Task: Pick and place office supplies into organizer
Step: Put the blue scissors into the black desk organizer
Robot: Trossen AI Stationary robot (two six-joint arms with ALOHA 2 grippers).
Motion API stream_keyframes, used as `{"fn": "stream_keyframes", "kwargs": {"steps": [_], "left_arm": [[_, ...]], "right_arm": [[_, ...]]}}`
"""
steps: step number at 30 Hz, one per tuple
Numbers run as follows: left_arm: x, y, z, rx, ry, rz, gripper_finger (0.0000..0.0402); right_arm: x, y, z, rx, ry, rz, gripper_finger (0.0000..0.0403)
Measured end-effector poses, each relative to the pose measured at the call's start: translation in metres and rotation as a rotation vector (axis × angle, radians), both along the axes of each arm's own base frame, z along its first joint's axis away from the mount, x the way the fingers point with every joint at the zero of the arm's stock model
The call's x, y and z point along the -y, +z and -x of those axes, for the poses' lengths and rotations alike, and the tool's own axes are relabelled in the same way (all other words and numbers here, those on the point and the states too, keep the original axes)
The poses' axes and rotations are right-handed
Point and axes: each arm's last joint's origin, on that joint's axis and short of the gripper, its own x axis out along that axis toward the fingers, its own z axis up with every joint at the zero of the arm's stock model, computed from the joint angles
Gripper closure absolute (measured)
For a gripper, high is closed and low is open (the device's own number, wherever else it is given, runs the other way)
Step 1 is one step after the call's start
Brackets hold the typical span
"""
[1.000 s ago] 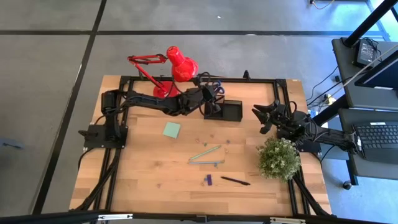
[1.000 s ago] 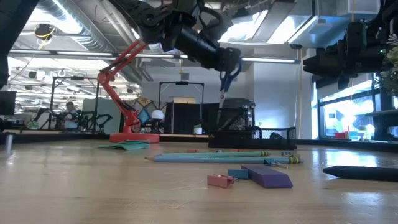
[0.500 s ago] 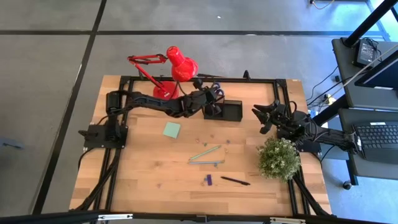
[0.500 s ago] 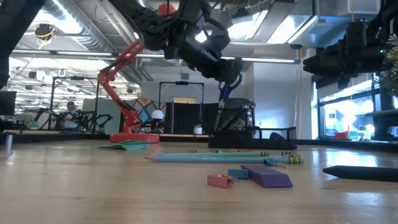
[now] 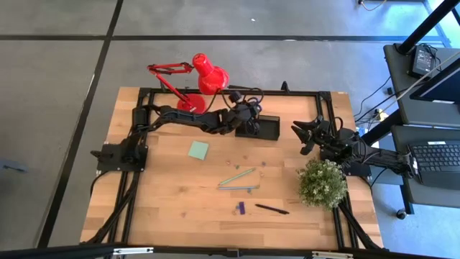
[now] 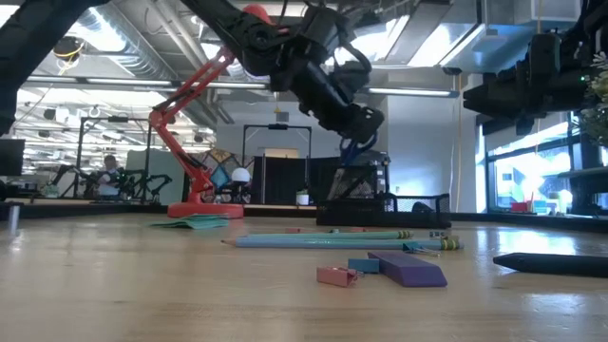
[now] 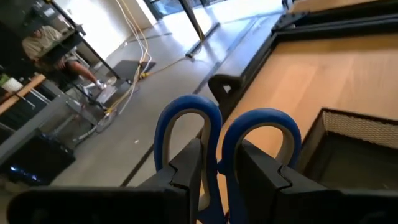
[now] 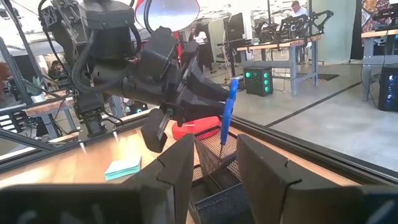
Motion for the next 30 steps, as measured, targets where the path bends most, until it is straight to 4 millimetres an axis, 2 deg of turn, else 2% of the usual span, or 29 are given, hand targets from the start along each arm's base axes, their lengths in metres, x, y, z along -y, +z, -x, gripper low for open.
{"fn": "stream_keyframes", "kwargs": {"steps": [30], "left_arm": [[0.0011,-0.0042,0.0007,-0.016,-0.058,0.058,0.0293]], "right_arm": [[0.0,-0.0001,0.0,0.0,0.0,-0.001,0.0276]]}}
